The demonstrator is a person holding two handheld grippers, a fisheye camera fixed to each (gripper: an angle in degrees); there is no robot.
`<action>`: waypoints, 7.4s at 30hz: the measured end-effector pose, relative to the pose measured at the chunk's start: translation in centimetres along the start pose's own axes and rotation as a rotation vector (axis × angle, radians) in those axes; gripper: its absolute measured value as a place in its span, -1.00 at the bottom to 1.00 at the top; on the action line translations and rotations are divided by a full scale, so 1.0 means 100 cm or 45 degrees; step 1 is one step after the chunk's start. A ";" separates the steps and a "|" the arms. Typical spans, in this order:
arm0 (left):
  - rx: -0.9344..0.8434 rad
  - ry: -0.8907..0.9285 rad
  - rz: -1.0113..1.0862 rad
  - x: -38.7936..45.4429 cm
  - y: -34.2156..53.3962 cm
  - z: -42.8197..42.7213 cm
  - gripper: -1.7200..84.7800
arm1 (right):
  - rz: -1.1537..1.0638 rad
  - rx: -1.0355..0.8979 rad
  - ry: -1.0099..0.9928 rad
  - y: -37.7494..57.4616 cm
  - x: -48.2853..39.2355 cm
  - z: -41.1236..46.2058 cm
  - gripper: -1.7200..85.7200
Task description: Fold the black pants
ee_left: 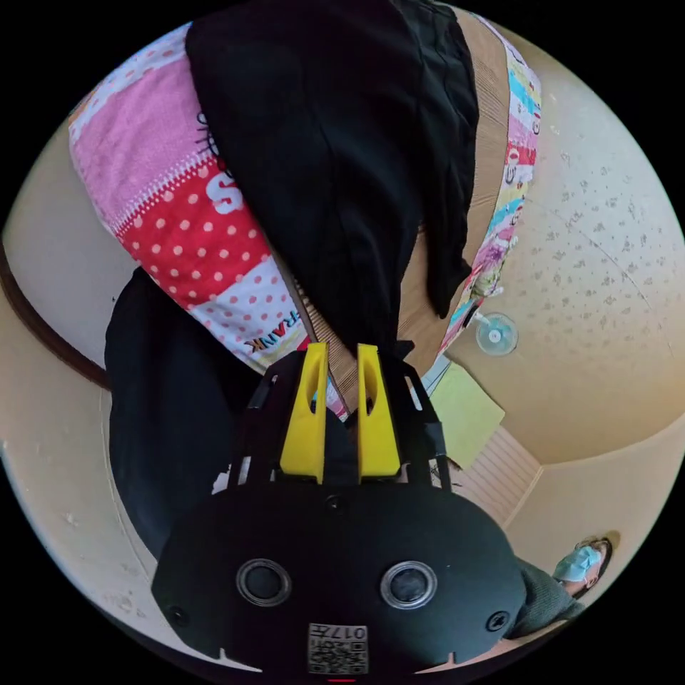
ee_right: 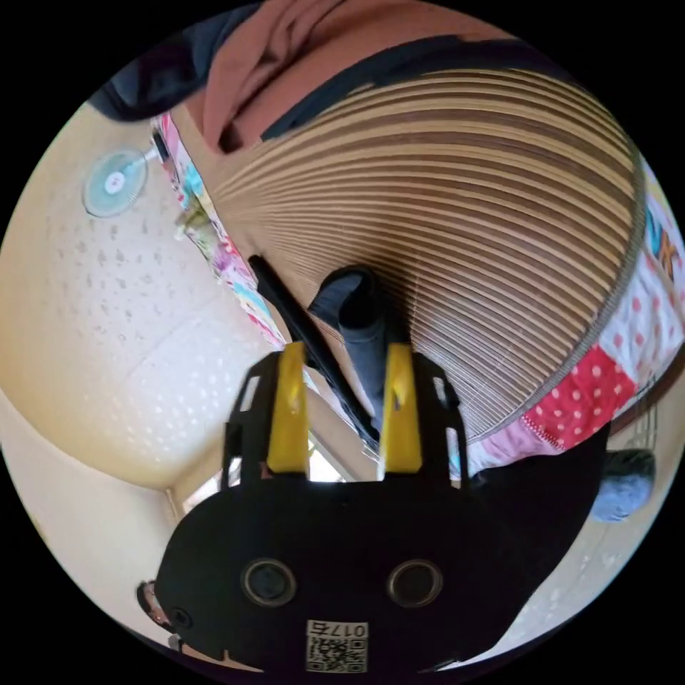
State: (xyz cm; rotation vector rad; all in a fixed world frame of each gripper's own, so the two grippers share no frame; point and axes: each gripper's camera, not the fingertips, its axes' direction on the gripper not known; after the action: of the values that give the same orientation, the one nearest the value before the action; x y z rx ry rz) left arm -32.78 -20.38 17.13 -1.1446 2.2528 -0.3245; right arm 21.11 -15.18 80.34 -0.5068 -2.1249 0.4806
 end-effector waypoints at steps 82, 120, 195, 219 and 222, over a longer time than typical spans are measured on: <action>0.351 -0.062 -0.033 0.033 0.117 -0.013 -0.73 | -0.449 0.186 0.143 0.071 0.132 -0.030 -0.87; -0.387 -0.759 0.627 0.271 -0.243 -0.151 -0.71 | 0.089 0.987 -0.927 0.302 0.387 -0.072 -0.95; 0.379 0.152 0.183 0.172 -0.055 -0.235 -0.87 | 0.238 0.515 0.168 0.184 0.287 -0.073 -0.76; 0.399 -0.410 0.610 0.307 -0.170 -0.138 -0.87 | -0.701 0.329 0.616 0.120 -0.026 0.022 -0.93; 0.542 -0.325 0.548 0.313 -0.225 -0.106 -0.82 | -0.782 0.335 0.524 0.080 -0.069 0.069 -0.92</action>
State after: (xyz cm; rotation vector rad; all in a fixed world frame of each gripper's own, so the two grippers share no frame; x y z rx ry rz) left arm -38.77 -59.37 23.68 -0.4409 2.0060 -0.4266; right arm 20.56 -13.04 67.91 0.1921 -1.6706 0.2637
